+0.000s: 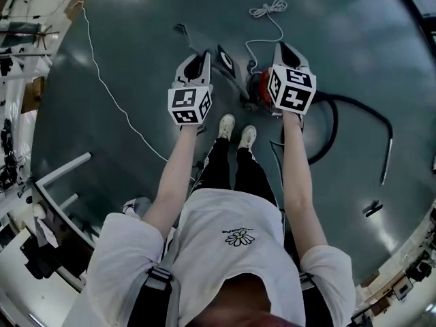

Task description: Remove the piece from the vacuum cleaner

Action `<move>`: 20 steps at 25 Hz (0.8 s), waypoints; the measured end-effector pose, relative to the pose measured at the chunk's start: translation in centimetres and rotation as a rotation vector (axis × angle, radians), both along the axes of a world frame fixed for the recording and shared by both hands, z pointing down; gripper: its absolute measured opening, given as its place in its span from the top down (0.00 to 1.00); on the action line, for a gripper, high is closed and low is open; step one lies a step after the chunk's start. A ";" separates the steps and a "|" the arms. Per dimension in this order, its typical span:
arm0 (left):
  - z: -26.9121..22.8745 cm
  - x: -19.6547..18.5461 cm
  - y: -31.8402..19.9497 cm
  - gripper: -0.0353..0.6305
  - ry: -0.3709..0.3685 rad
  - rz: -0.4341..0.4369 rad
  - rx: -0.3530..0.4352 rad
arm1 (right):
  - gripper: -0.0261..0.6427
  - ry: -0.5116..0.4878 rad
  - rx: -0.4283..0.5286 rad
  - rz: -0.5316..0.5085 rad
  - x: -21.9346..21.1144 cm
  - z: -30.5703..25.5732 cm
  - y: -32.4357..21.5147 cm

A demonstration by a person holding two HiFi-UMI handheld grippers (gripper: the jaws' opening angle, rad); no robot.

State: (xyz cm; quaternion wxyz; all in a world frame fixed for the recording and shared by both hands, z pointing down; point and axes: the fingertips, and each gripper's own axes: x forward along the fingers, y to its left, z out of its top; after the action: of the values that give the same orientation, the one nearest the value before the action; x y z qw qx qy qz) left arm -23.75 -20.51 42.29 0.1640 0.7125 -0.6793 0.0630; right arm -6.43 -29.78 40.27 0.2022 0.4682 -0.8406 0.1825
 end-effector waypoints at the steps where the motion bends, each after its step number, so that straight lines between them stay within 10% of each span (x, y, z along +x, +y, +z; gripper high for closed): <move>1: -2.7 0.5 -0.2 0.91 -0.005 0.016 0.029 | 0.95 -0.034 0.020 0.015 0.2 -2.5 0.3; 9: -19.0 4.4 1.8 0.91 -0.002 0.090 0.219 | 0.95 -0.344 0.058 -0.060 0.5 -16.3 7.0; 20: -25.5 5.0 3.2 0.91 -0.029 0.106 0.364 | 0.95 -0.302 0.258 -0.129 0.2 -22.2 10.2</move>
State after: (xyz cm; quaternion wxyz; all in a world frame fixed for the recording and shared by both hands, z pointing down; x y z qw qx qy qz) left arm -18.80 -17.27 16.79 0.0193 0.7641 -0.6434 -0.0422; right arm -6.28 -19.59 18.10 0.0233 0.4029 -0.9060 0.1281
